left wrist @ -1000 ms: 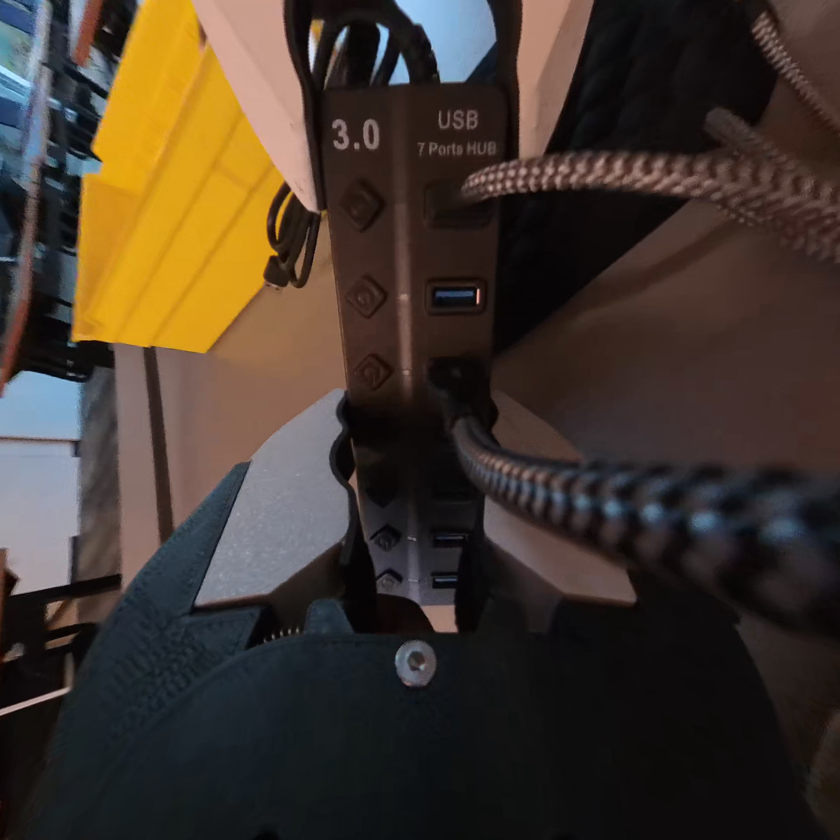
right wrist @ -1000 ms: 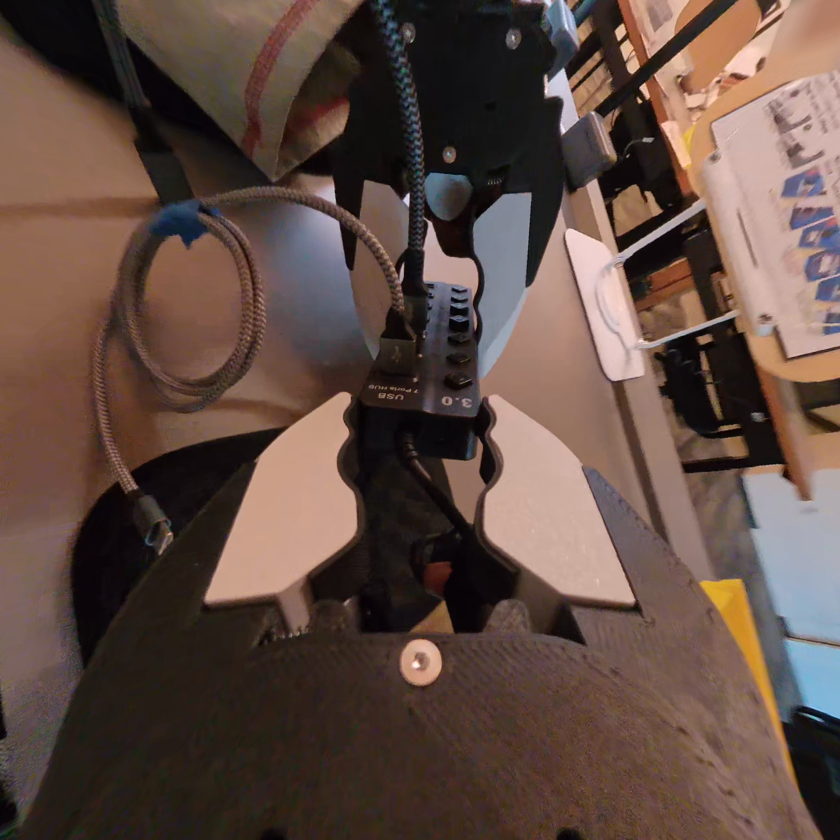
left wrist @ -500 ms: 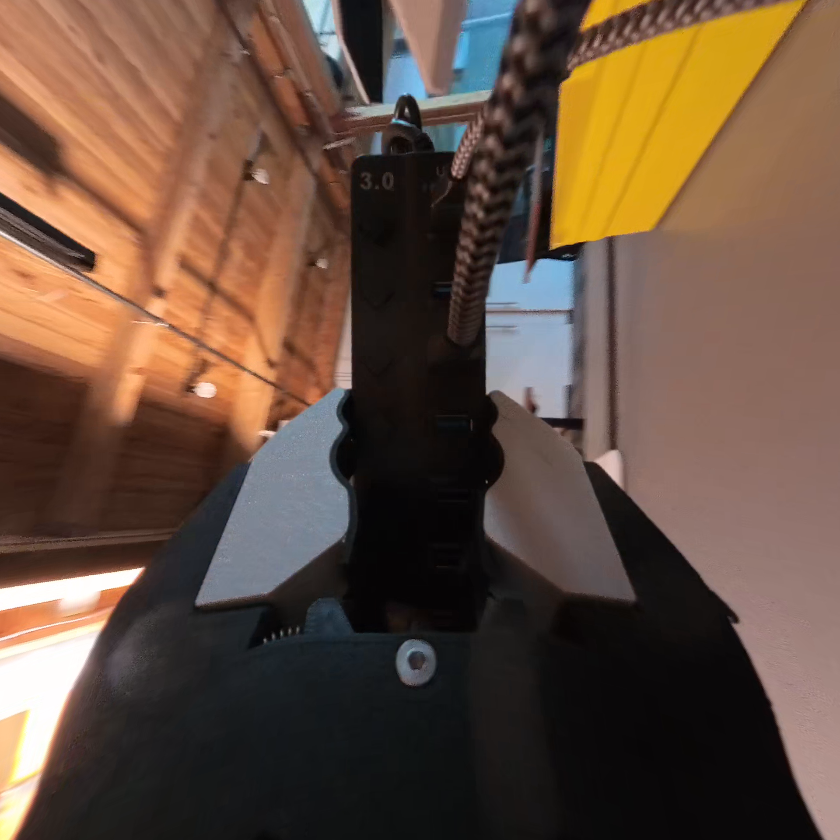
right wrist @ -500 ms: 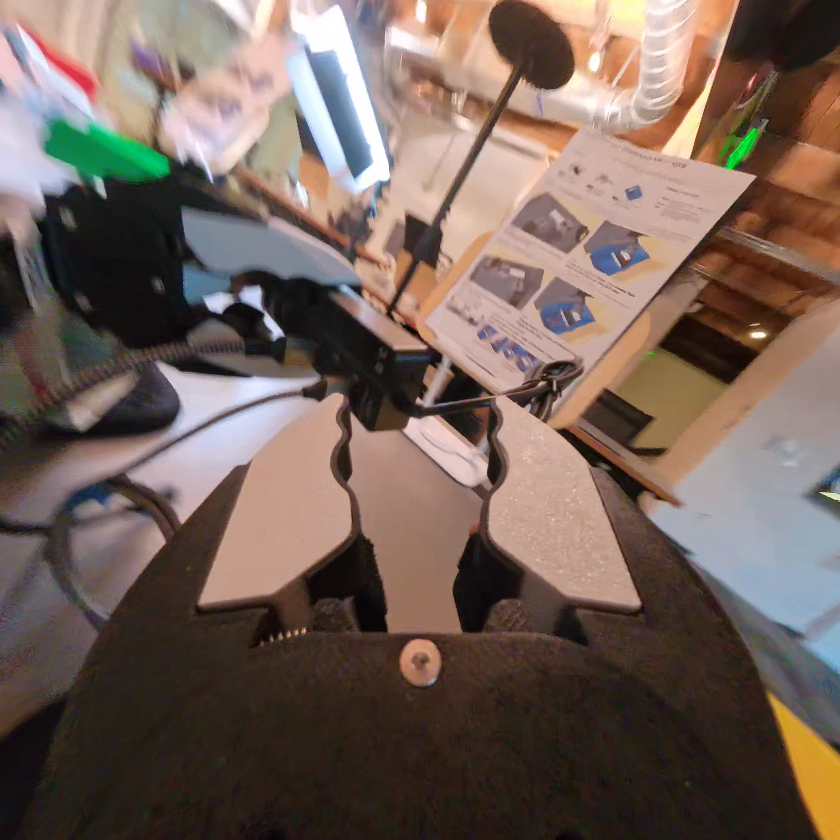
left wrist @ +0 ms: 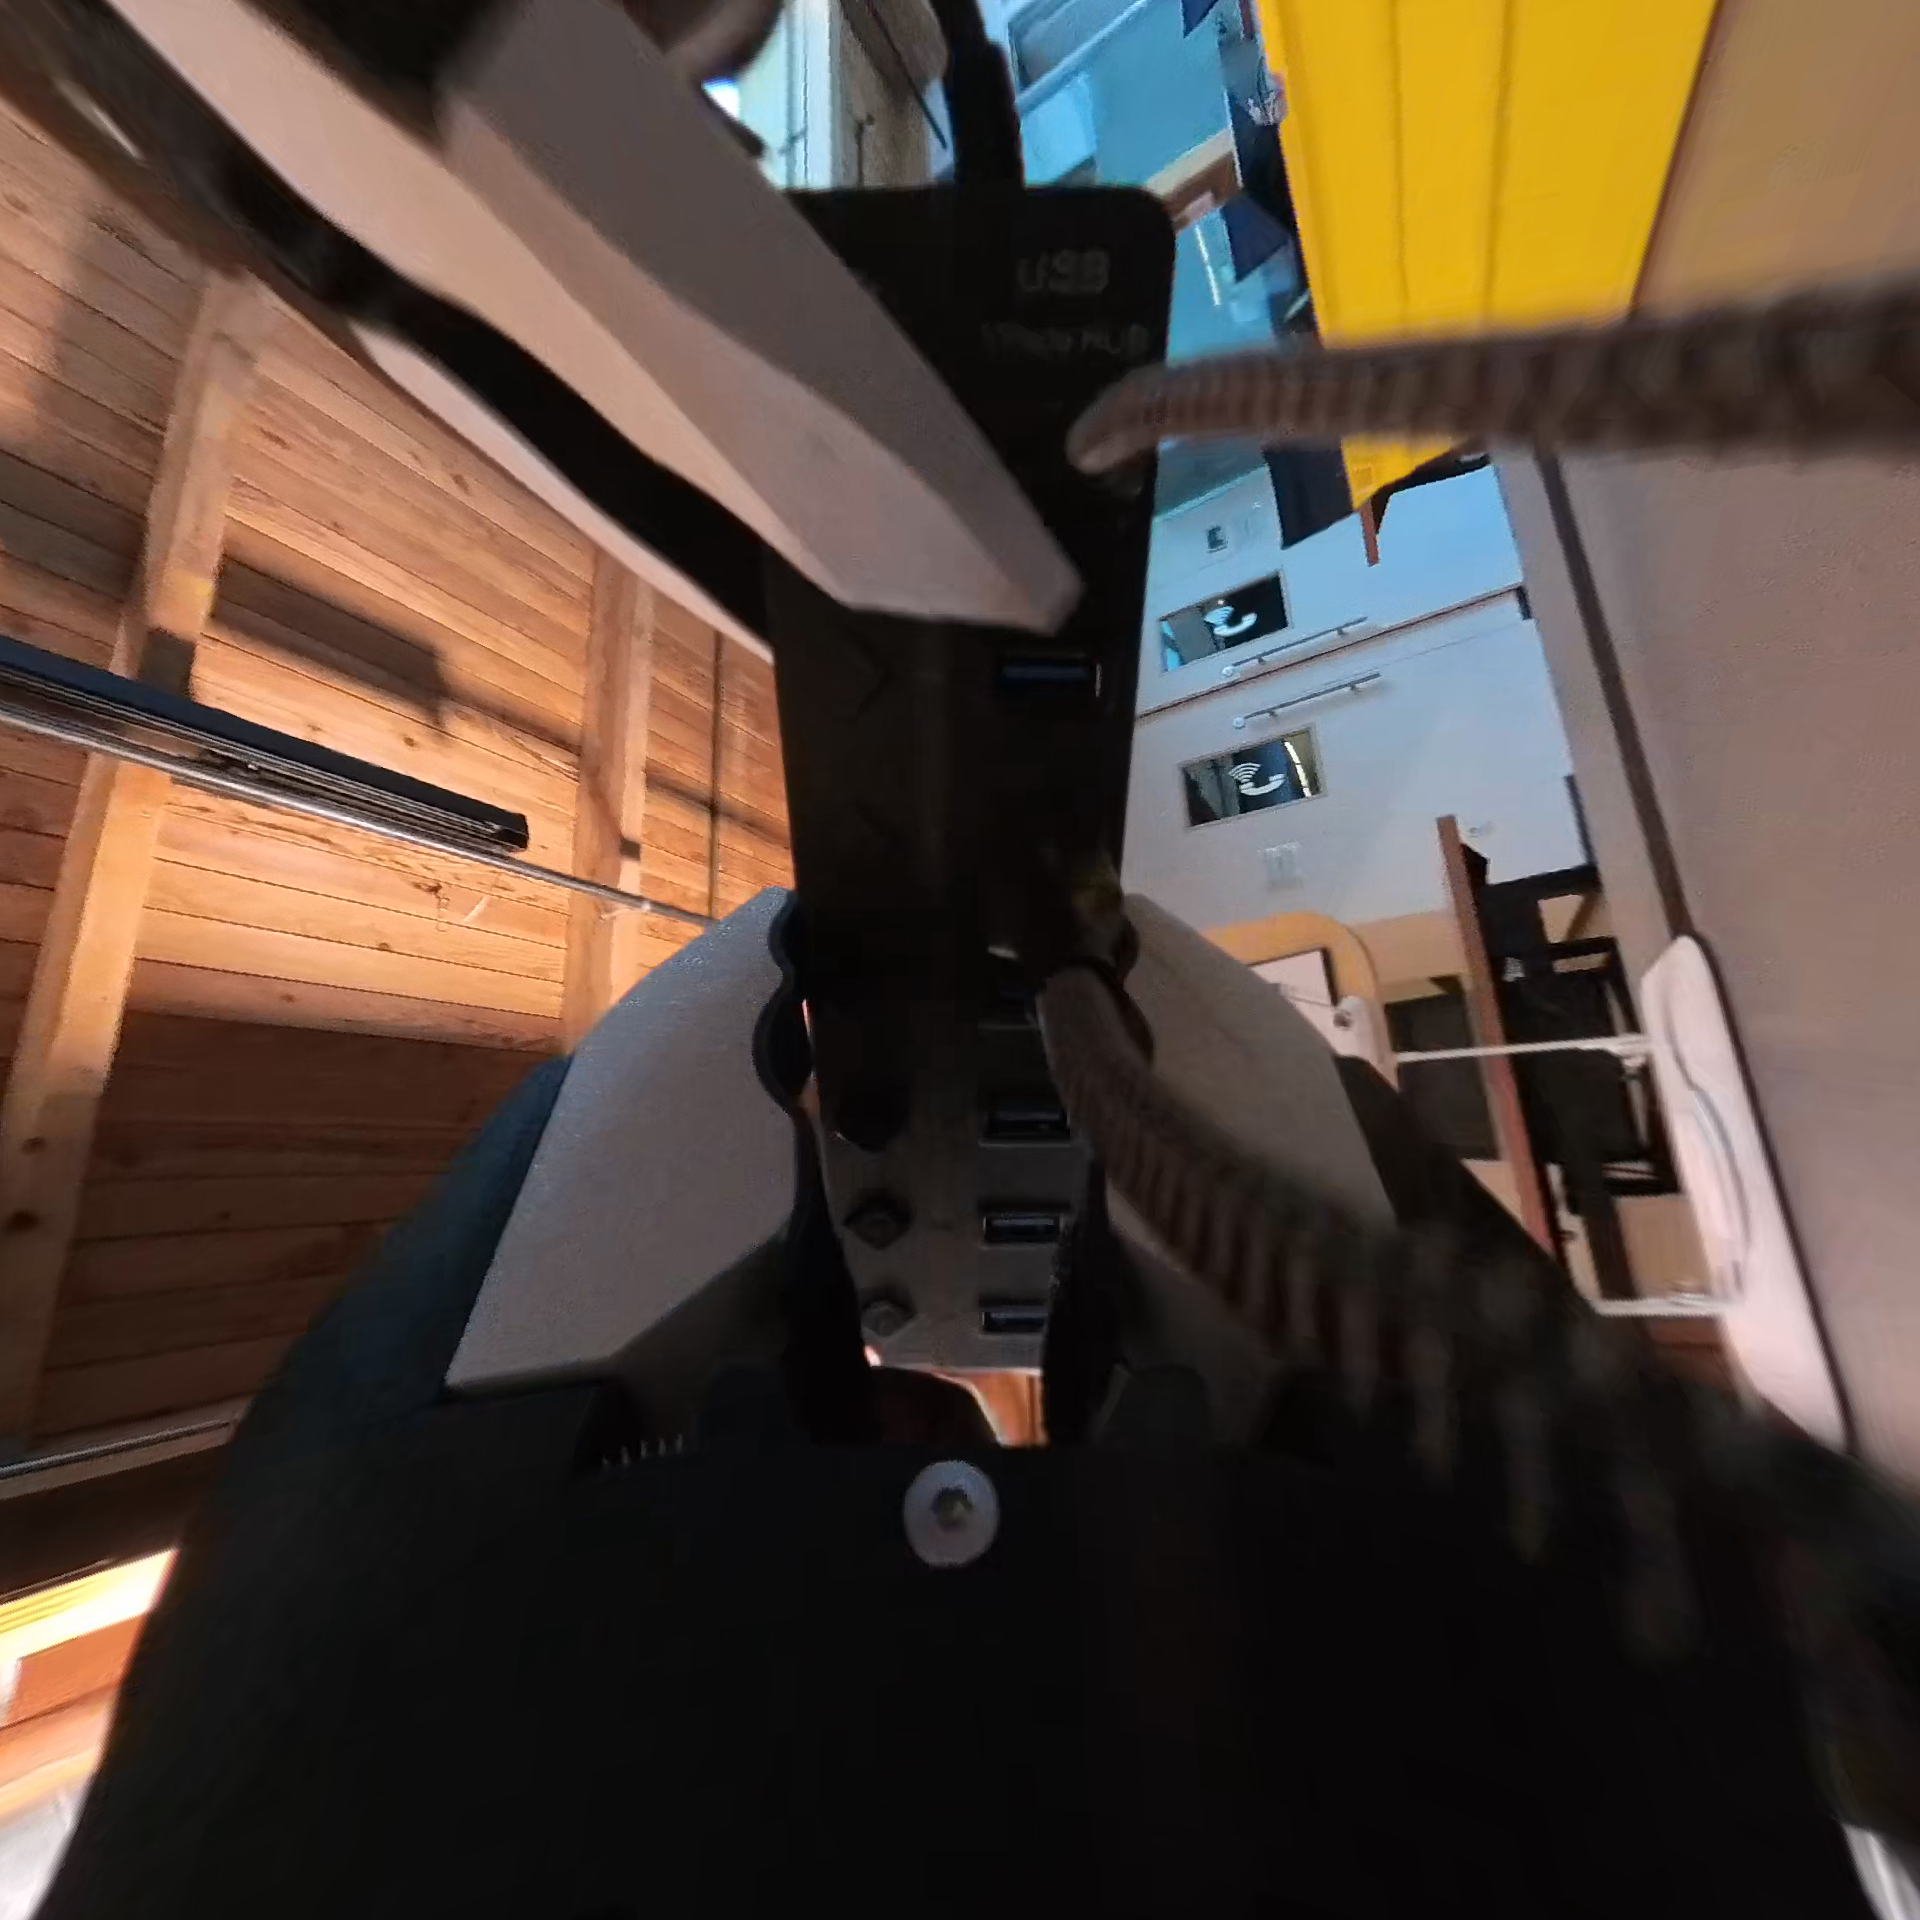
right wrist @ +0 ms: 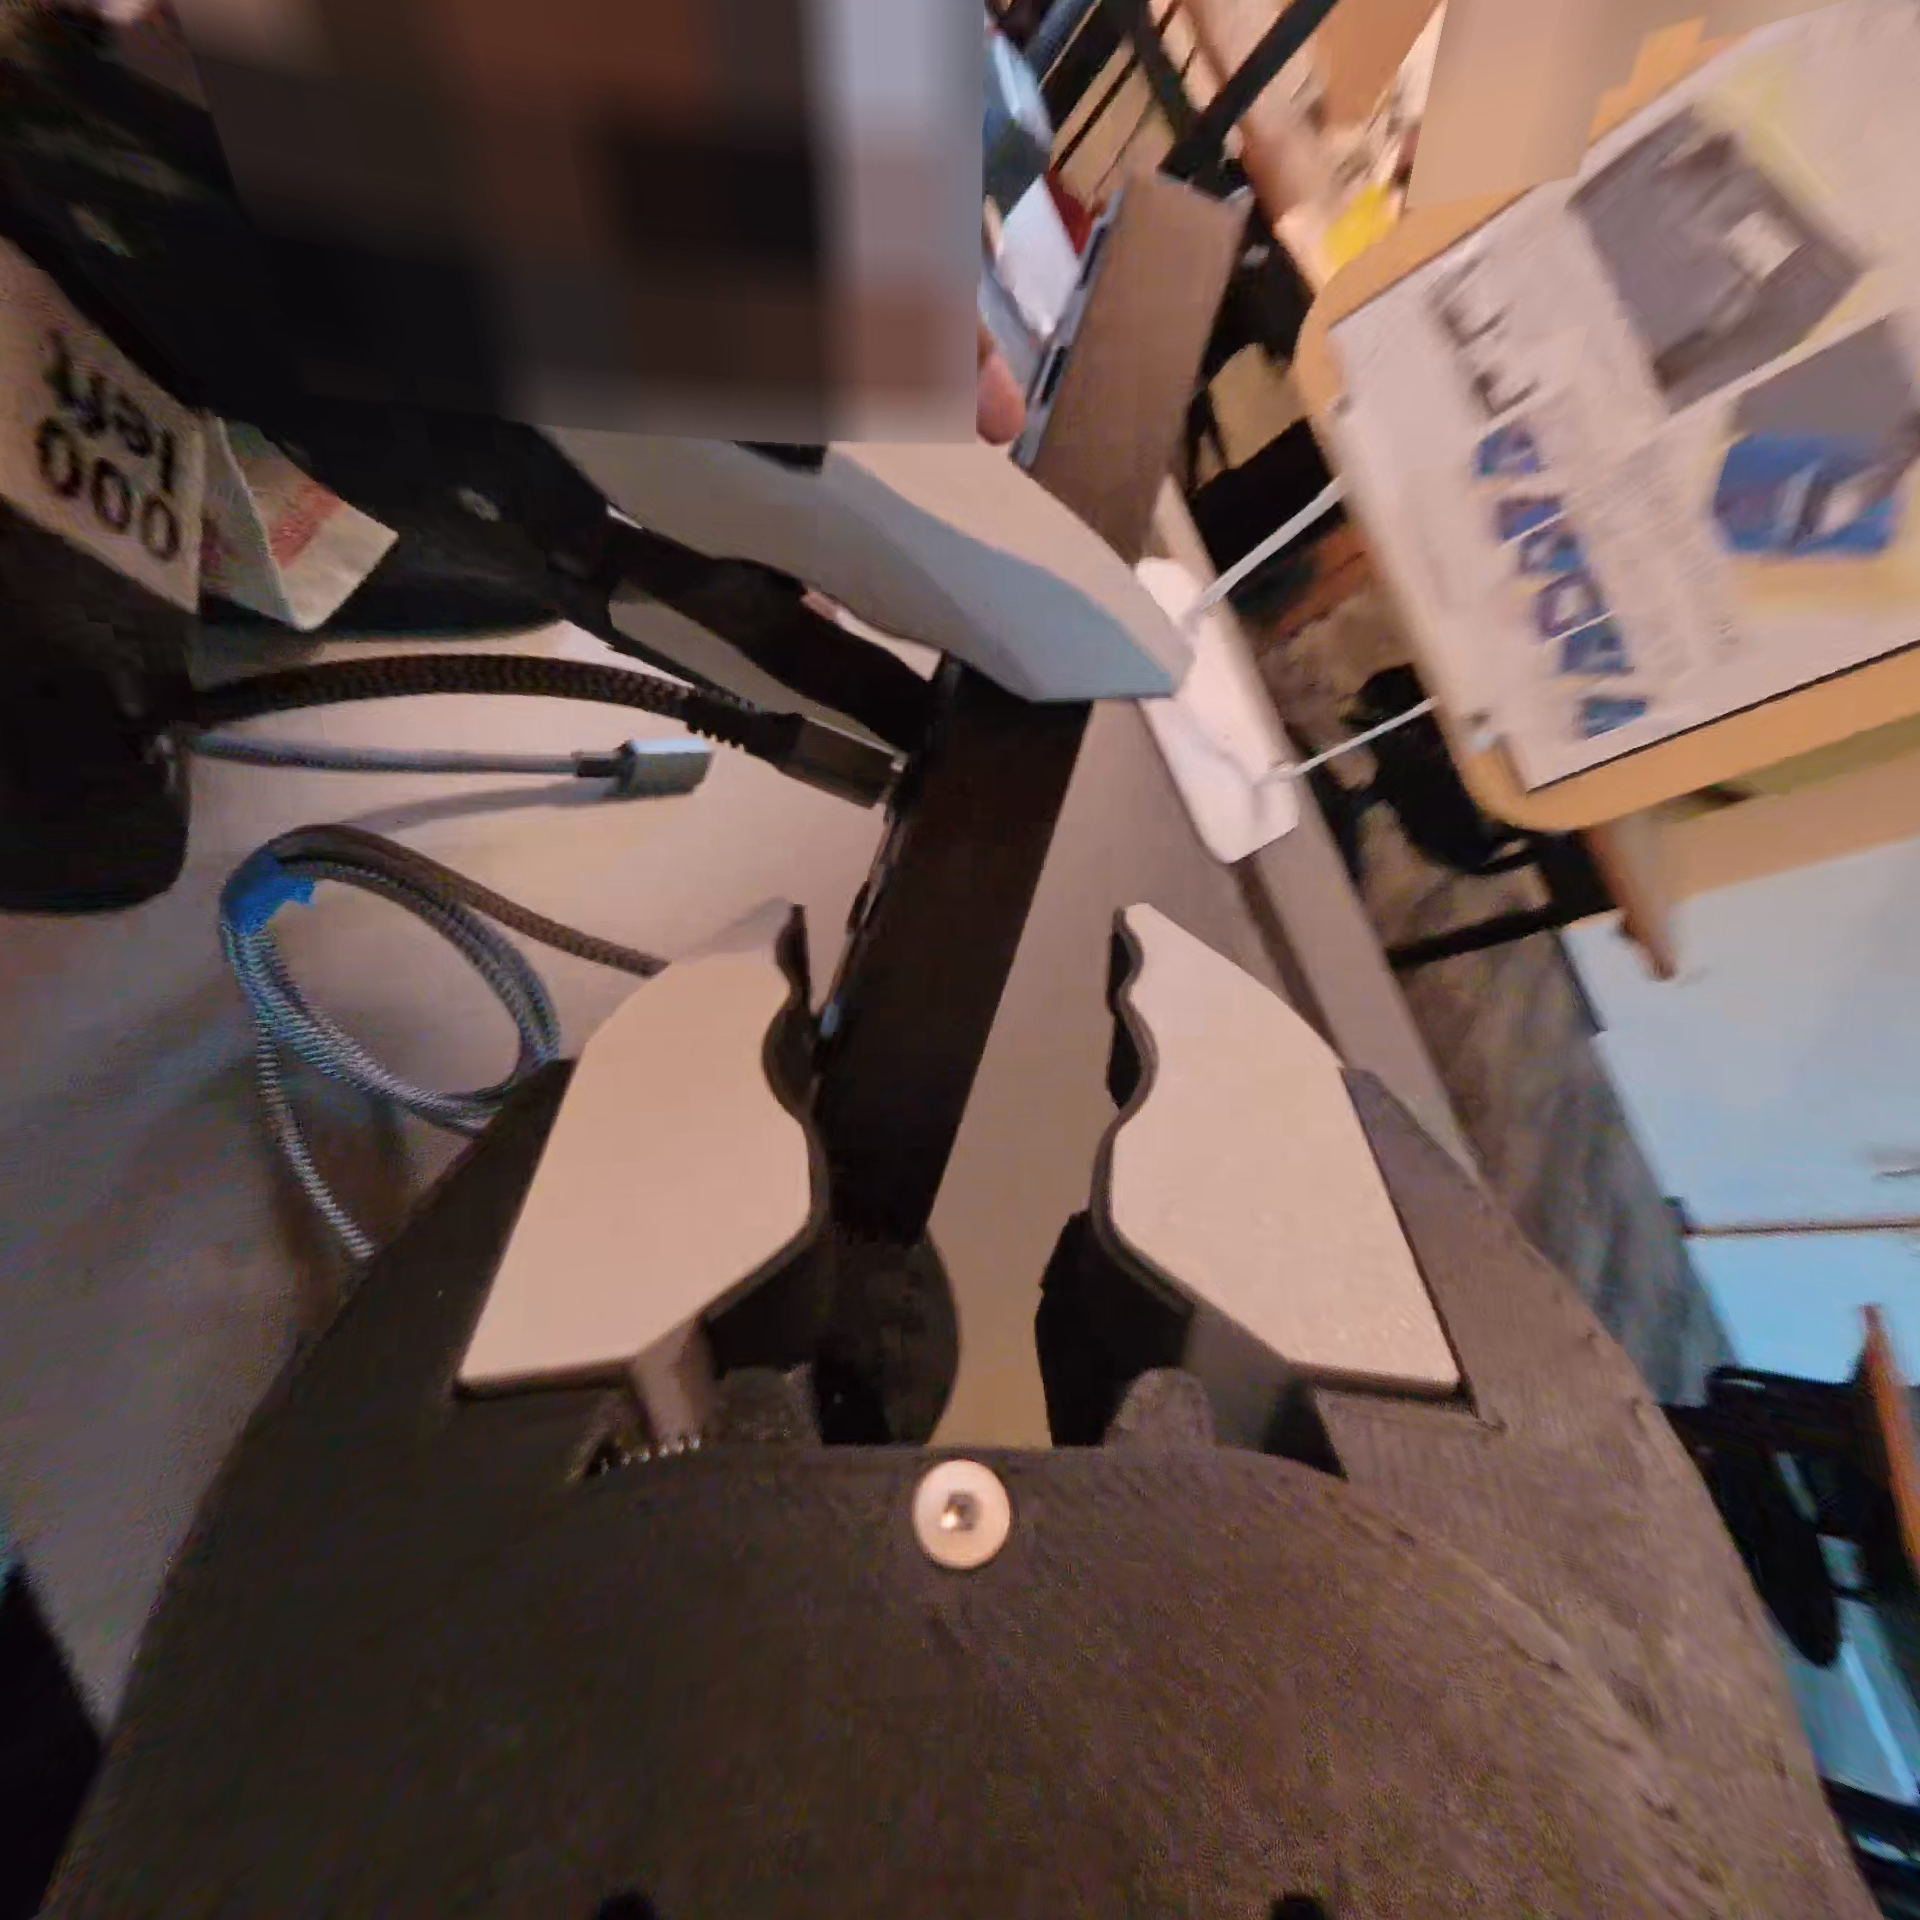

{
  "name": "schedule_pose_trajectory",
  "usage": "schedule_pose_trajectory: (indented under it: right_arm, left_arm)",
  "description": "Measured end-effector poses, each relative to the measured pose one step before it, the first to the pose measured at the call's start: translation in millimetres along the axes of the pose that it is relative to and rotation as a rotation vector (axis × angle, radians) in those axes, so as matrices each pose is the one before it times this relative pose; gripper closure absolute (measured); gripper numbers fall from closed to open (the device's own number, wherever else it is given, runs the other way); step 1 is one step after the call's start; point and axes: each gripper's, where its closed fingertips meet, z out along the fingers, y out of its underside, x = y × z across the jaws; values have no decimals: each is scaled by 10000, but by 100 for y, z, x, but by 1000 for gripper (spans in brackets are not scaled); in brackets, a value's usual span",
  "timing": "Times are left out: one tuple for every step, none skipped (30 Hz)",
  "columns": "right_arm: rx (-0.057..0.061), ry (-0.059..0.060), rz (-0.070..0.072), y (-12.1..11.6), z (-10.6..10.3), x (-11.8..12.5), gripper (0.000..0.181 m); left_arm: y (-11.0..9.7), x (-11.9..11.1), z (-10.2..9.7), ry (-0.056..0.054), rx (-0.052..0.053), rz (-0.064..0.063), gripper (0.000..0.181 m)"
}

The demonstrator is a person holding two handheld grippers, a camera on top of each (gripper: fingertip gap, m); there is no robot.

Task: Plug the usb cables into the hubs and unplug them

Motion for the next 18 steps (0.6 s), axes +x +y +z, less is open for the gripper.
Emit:
schedule_pose_trajectory:
  right_arm:
    - [-289, -461, 149, 276, 494, -726, 138]
    - [-119, -225, 57, 133, 286, -425, 146]
    - [-18, 234, 13, 102, 144, 175, 150]
    - [57, 256, -47, 93, 77, 213, 151]
    - [222, 91, 34, -59, 26, -6, 152]
    - [331, 150, 132, -182, -5, 55, 153]
    - [232, 342, 92, -58, -30, 328, 154]
    - [74, 538, 42, 130, -53, 685, 154]
    - [28, 616, 70, 169, -69, 956, 154]
    - [90, 562, 122, 103, -93, 957, 155]
    - [239, 395, 148, -57, -100, 713, 155]
    - [423, 172, 121, -285, -100, 329, 155]
    - [530, 47, 103, -471, -89, 47, 155]
    - [521, 39, 98, -517, -51, -60, 155]
    - [457, 51, 90, -498, -24, -96, 155]
    - [403, 36, 106, -453, -29, -120, 155]
    - [390, -21, 137, -431, -32, -164, 155]
    - [389, -100, 201, -411, -42, -240, 155]
  left_arm:
    - [-432, -31, -41, -37, 59, 232, 128]
    - [77, 234, 36, 84, -182, 227, 127]
    - [150, 213, -31, 57, -19, -56, 127]
    - [45, 186, -151, 123, 181, -36, 127]
    - [-73, 47, -270, 171, 278, -8, 127]
    - [206, -140, -288, 197, 23, -352, 125]
    - [344, -168, -353, 288, -64, -843, 123]
    - [327, -382, -608, 181, -18, -1137, 124]
    - [426, -1049, -836, -361, -56, -1104, 125]
    - [324, -1115, -941, -492, 42, -821, 126]
    - [293, -801, -829, -272, 28, -1004, 130]
    - [406, -181, -497, 216, -197, -1802, 137]
    - [234, 544, -139, 772, -248, -2709, 136]
    - [-176, 1197, 72, 1247, -99, -3332, 135]
    - [-538, 1572, 172, 1572, 156, -3160, 133]
    - [-518, 1079, 304, 1249, 209, -2632, 132]
    - [-198, 319, 375, 694, 46, -1843, 132]
    - [29, -135, 324, 318, -90, -785, 135]
